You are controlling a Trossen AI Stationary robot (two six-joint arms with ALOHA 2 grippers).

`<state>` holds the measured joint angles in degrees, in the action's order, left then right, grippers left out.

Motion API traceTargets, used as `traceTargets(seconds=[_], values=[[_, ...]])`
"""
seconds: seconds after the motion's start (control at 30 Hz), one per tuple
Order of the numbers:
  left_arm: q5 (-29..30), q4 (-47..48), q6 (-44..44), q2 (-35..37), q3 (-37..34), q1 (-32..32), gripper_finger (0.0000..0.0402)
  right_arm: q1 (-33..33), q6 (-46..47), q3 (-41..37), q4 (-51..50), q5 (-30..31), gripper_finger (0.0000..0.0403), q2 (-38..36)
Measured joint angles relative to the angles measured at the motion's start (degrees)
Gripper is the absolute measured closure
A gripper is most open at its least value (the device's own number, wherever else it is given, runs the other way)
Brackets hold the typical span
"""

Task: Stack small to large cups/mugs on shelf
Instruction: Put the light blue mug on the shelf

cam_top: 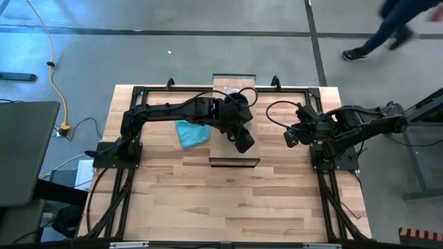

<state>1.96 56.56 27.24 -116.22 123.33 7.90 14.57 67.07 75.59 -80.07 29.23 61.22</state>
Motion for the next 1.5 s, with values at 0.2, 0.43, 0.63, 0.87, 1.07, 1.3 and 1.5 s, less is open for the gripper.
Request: traceTargets(seconds=[0.2,0.43,0.63,0.87,1.07,1.3,1.5], values=[[0.0,0.7,0.0,0.0,0.0,0.0,0.0166,0.0,0.0,0.0,0.2,-0.4,0.0302,0.0],[-2.3,2.3,-3.4,1.0,0.0,0.0,0.0141,0.0,0.0,0.0,0.4,-0.5,0.0302,0.0],[-3.3,4.2,-9.5,3.4,0.0,0.0,0.0153,0.0,0.0,0.0,0.7,-0.6,0.0302,0.0],[-4.5,5.6,-21.0,6.6,0.0,0.0,0.0174,0.0,0.0,0.0,1.5,-0.7,0.0302,0.0],[-2.6,7.8,-34.3,8.1,0.0,1.7,0.0192,0.0,0.0,0.0,3.1,-1.0,0.0302,0.0],[-2.4,10.0,-38.0,8.0,0.0,5.6,0.0212,0.0,0.0,0.0,4.7,-1.5,0.0302,0.0],[-3.2,9.9,-38.4,8.0,0.0,8.3,0.022,0.0,0.4,0.0,4.7,-1.5,0.0302,0.0]])
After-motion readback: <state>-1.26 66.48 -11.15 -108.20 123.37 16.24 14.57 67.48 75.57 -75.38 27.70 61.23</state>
